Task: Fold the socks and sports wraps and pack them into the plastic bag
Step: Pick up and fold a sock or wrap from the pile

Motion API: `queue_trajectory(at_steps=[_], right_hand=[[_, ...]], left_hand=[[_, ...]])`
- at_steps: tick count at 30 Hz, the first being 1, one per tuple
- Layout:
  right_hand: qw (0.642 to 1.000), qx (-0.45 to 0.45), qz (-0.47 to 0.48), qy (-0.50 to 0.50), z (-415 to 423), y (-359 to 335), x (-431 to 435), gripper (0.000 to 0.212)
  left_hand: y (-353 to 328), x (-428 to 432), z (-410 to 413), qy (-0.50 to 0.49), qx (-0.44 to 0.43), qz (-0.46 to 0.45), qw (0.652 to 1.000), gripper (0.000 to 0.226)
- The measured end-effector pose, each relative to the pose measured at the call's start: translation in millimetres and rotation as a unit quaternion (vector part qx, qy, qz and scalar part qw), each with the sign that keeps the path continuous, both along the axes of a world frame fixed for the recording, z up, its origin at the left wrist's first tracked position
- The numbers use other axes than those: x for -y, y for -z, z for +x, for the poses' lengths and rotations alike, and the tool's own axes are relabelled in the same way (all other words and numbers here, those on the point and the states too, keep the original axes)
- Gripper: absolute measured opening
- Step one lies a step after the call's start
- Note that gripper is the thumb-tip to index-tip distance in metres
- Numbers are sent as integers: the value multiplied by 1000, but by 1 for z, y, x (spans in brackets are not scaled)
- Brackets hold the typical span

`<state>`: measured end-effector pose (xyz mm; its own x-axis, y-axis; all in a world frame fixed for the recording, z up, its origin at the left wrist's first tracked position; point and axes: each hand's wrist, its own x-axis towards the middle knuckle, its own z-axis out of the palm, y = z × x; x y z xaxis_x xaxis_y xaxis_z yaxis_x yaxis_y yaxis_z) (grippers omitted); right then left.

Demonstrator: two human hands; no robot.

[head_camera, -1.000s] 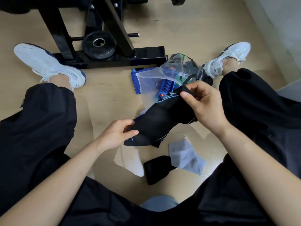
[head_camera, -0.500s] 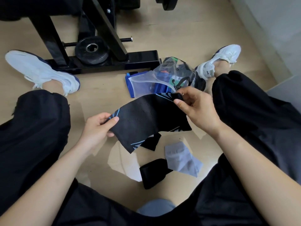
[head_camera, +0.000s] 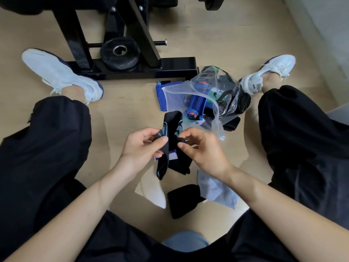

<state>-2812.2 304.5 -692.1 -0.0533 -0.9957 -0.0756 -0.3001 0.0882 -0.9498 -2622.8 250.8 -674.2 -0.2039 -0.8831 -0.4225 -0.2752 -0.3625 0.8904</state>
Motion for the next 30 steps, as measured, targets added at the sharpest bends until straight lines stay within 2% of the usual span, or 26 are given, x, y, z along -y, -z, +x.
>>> queue_trajectory(at_steps=[5,7,10,13,15,17,19,21,24,26,28,30], right_hand=[[999,33,7,-8,8,2,-3,10],[999,48,22,3,8,0,-4,22],[999,15,30,9,7,-2,-4,41],[1000,-18,7,22,3,-2,-3,35],[1000,-13,-3,17,-3,-1,-1,24],[1000,3,5,-9,-11,-3,0,19],[999,21,17,-45,-20,-7,1,17],[996,36,25,-84,-26,-11,1,16],[991,54,27,-120,-30,-17,0,15],[990,65,21,-127,-31,-21,0,17],[991,66,16,-116,-32,-22,0,19],[995,37,13,-93,-33,-22,1,18]], left_hand=[[-5,-9,-5,11,-42,3,999,27],[-8,-11,-6,9,-66,7,998,23],[-14,-12,-6,17,-102,12,995,18],[-17,-13,-4,79,-117,14,990,24],[-16,-12,-1,110,-85,-24,990,30],[-15,-7,5,101,-11,-135,986,31],[-14,1,12,110,74,-267,955,39],[-14,10,18,166,139,-356,909,56],[-9,16,19,292,203,-353,866,79],[-3,16,17,324,226,-305,867,70],[-1,15,17,296,231,-254,891,46],[-1,15,18,268,196,-216,918,23]])
